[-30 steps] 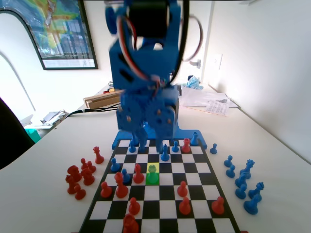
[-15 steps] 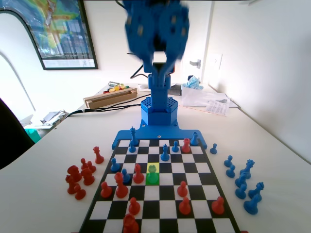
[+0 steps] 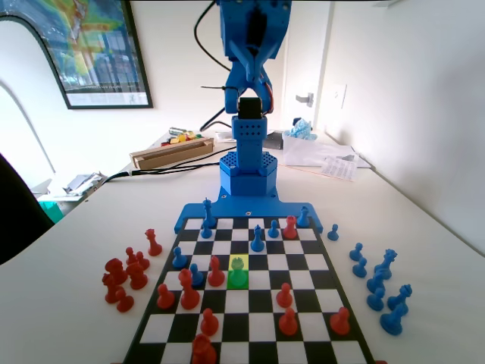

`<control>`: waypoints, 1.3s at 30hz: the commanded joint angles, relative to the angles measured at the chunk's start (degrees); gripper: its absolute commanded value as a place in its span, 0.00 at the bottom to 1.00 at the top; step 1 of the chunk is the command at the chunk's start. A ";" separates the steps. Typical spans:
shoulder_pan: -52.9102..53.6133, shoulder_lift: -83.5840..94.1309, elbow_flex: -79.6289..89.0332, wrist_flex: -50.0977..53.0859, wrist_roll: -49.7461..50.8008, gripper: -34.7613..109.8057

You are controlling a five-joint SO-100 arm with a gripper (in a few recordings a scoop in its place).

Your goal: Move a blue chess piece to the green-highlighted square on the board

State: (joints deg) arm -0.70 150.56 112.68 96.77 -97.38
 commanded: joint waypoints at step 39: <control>1.76 24.43 12.39 -6.68 -2.11 0.27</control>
